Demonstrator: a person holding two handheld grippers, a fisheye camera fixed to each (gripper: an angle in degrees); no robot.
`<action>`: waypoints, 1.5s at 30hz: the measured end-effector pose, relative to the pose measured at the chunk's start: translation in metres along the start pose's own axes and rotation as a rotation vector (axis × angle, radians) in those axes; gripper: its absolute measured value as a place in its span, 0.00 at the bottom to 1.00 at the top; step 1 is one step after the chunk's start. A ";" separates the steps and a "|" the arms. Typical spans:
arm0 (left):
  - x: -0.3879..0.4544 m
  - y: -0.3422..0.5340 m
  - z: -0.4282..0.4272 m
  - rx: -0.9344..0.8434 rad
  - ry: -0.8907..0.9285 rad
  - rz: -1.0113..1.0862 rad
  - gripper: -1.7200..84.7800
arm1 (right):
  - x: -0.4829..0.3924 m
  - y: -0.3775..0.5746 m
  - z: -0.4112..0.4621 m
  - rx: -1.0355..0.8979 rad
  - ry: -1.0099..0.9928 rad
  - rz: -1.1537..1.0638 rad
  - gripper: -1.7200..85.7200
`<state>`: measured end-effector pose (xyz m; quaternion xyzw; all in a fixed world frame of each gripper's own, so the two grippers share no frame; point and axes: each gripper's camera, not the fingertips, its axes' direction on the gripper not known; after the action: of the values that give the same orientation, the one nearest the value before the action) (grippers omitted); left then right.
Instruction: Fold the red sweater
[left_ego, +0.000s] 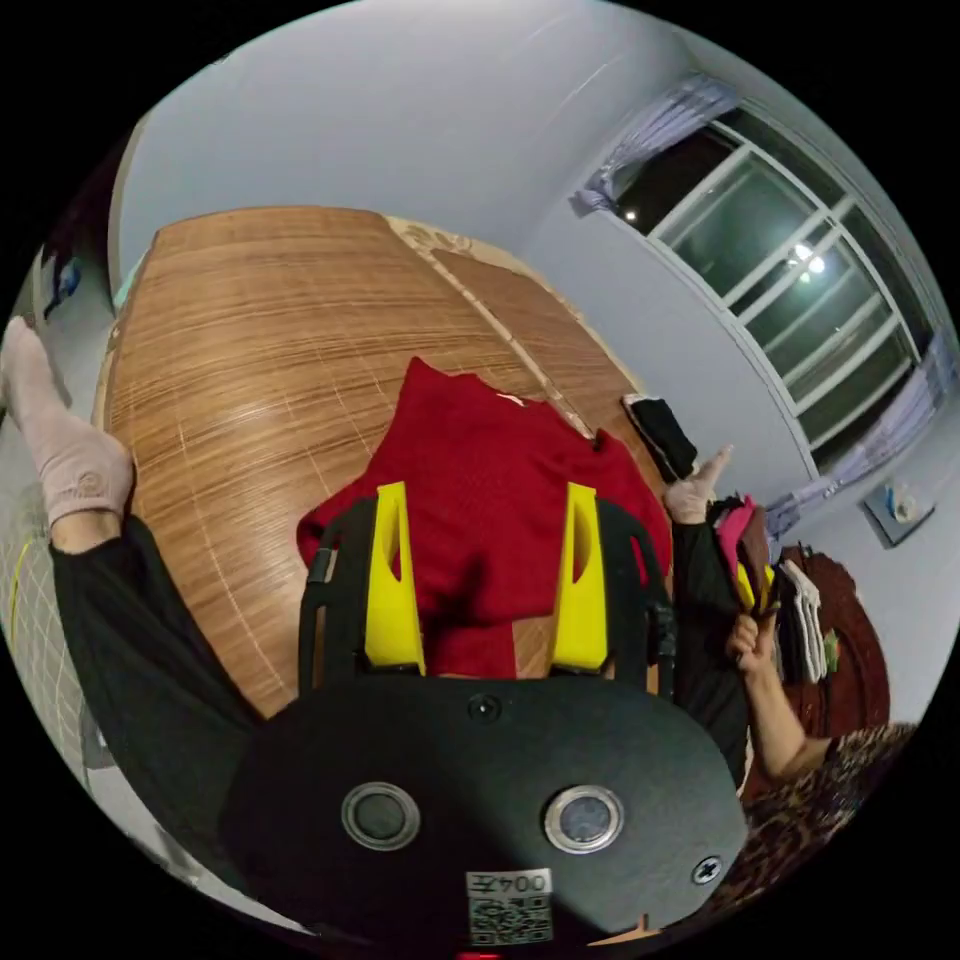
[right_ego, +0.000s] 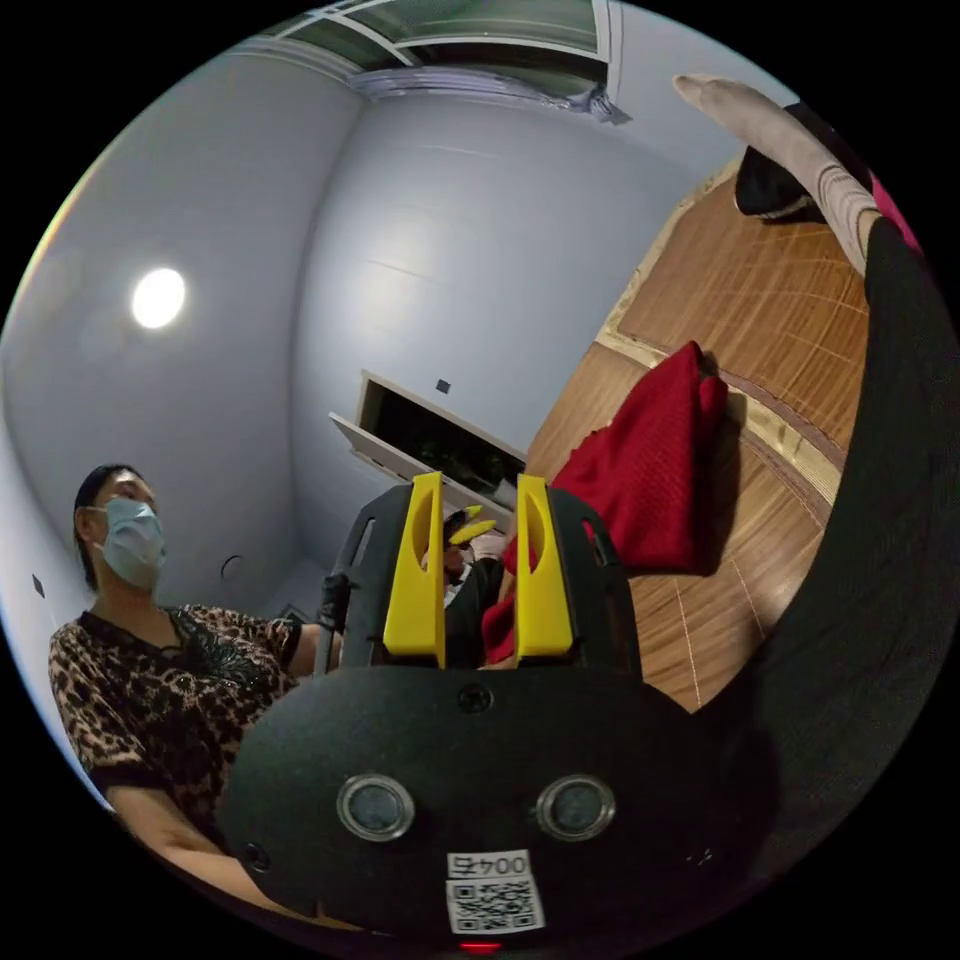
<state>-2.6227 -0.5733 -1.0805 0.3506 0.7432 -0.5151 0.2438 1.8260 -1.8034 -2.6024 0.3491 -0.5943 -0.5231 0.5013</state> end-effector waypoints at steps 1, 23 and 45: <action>0.000 -0.013 0.009 -0.017 -0.019 -0.014 0.25 | -0.002 -0.002 -0.002 -0.002 0.000 -0.010 0.15; 0.140 -0.025 -0.007 -0.046 0.446 0.443 0.04 | -0.033 -0.013 -0.075 0.030 0.091 -0.031 0.10; 0.079 0.129 0.125 -0.342 -0.210 -0.021 0.12 | -0.067 -0.002 -0.130 0.044 0.046 -0.035 0.11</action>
<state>-2.5728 -0.6403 -1.2581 0.2406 0.7940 -0.4174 0.3708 1.9681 -1.7761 -2.6259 0.3823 -0.5878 -0.5102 0.4979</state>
